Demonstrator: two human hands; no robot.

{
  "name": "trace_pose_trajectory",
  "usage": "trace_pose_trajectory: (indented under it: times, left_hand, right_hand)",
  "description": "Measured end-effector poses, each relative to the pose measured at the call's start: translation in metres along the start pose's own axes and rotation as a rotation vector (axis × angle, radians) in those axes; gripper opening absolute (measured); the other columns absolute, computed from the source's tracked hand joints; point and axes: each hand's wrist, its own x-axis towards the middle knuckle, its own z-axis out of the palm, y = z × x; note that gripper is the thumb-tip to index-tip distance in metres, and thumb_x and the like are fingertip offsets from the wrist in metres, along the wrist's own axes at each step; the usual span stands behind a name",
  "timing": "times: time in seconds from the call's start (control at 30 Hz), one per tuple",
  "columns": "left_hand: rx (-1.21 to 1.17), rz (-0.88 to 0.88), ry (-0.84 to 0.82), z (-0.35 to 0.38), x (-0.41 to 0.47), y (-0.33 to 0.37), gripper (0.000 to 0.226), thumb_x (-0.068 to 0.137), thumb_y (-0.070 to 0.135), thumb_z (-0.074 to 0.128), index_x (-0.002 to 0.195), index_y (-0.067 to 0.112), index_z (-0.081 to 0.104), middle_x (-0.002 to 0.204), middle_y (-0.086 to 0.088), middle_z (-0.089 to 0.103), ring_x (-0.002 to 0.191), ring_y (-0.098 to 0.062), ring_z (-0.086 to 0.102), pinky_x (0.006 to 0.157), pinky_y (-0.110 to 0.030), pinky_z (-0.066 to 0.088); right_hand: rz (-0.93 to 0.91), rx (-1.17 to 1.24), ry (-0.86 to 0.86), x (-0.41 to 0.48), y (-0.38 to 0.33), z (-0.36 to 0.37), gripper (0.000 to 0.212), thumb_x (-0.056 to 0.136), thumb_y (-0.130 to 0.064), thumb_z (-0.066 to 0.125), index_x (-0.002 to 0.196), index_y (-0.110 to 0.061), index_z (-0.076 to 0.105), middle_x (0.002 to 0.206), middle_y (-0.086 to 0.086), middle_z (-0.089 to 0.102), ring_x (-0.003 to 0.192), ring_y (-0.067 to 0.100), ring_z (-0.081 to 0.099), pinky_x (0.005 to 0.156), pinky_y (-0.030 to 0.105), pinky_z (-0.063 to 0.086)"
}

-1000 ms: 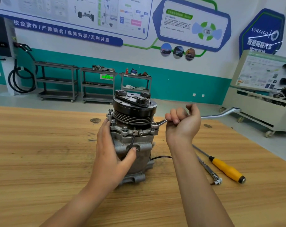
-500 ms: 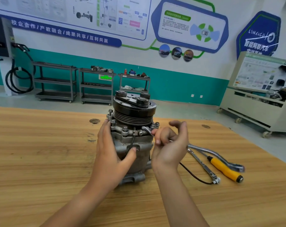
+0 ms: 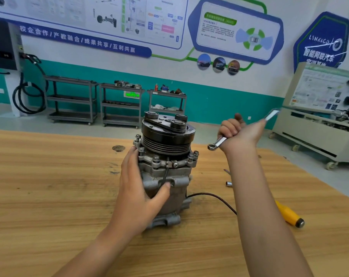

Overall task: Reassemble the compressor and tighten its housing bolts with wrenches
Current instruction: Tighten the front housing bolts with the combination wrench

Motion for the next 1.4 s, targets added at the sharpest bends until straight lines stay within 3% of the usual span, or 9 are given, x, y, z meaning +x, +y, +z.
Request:
trace_pose_trajectory:
  times: [0.13, 0.33, 0.53, 0.7, 0.87, 1.17, 1.3, 1.4]
  left_hand:
    - [0.004, 0.011, 0.012, -0.001, 0.0, 0.0, 0.087, 0.076, 0.035, 0.067, 0.139, 0.037, 0.007, 0.151, 0.01, 0.016, 0.141, -0.01, 0.016, 0.115, -0.043, 0.024]
    - [0.017, 0.022, 0.026, -0.001, 0.001, 0.0, 0.088, 0.076, 0.024, 0.07, 0.142, 0.029, 0.012, 0.15, 0.004, 0.02, 0.141, -0.012, 0.019, 0.115, -0.044, 0.024]
    - [0.022, 0.003, 0.017, -0.001, 0.001, -0.001, 0.09, 0.076, 0.024, 0.07, 0.147, 0.021, 0.014, 0.15, 0.007, 0.019, 0.14, -0.007, 0.016, 0.116, -0.036, 0.021]
    - [0.027, 0.008, 0.008, -0.001, 0.001, 0.001, 0.088, 0.075, 0.031, 0.066, 0.146, 0.021, 0.015, 0.149, 0.01, 0.02, 0.139, -0.006, 0.017, 0.115, -0.035, 0.022]
    - [0.048, 0.016, 0.022, -0.001, 0.002, 0.0, 0.088, 0.078, 0.021, 0.072, 0.146, 0.016, 0.017, 0.148, 0.004, 0.023, 0.139, -0.01, 0.021, 0.115, -0.037, 0.023]
    - [0.016, 0.01, 0.053, 0.002, 0.0, 0.002, 0.086, 0.071, 0.035, 0.062, 0.142, 0.027, 0.014, 0.148, 0.004, 0.023, 0.139, -0.009, 0.021, 0.115, -0.034, 0.022]
    - [0.008, -0.005, 0.046, 0.003, -0.001, 0.001, 0.087, 0.075, 0.033, 0.064, 0.146, 0.017, 0.016, 0.15, 0.001, 0.022, 0.14, -0.012, 0.02, 0.116, -0.039, 0.022]
    - [0.003, 0.0, 0.05, 0.004, -0.002, 0.001, 0.085, 0.077, 0.032, 0.065, 0.145, 0.026, 0.014, 0.151, 0.003, 0.021, 0.14, -0.011, 0.019, 0.115, -0.037, 0.022]
  right_hand:
    - [0.17, 0.034, 0.051, 0.027, 0.012, -0.009, 0.057, 0.097, -0.057, 0.022, 0.066, -0.011, 0.038, 0.034, -0.004, 0.023, 0.023, 0.008, 0.019, 0.025, 0.014, 0.012]
    - [0.345, 0.007, 0.028, 0.04, 0.026, -0.018, 0.05, 0.093, -0.051, 0.045, 0.062, -0.011, 0.041, 0.034, -0.005, 0.024, 0.022, 0.008, 0.02, 0.023, 0.017, 0.014]
    - [0.454, 0.113, -0.034, 0.046, 0.029, -0.017, 0.042, 0.098, -0.033, 0.043, 0.062, -0.009, 0.041, 0.033, -0.003, 0.025, 0.021, 0.008, 0.021, 0.023, 0.016, 0.014]
    - [0.525, -0.065, -0.134, 0.045, 0.038, -0.009, 0.038, 0.099, -0.018, 0.038, 0.062, -0.011, 0.037, 0.032, -0.004, 0.023, 0.02, 0.007, 0.021, 0.022, 0.016, 0.014]
    - [0.503, -0.323, -0.165, 0.044, 0.043, -0.001, 0.037, 0.1, -0.013, 0.035, 0.063, -0.01, 0.037, 0.031, -0.006, 0.024, 0.02, 0.003, 0.02, 0.021, 0.014, 0.016]
    - [0.487, -0.112, -0.072, 0.04, 0.041, -0.013, 0.036, 0.1, -0.015, 0.037, 0.064, -0.012, 0.036, 0.031, -0.005, 0.024, 0.02, 0.005, 0.021, 0.022, 0.014, 0.015]
    - [0.319, -0.08, 0.008, 0.032, 0.039, -0.018, 0.035, 0.1, -0.015, 0.038, 0.065, -0.013, 0.034, 0.034, -0.007, 0.023, 0.022, 0.005, 0.021, 0.024, 0.015, 0.017]
    - [0.113, -0.096, 0.07, 0.02, 0.036, -0.023, 0.03, 0.098, -0.013, 0.038, 0.069, -0.014, 0.035, 0.036, -0.008, 0.023, 0.026, 0.006, 0.022, 0.027, 0.017, 0.02]
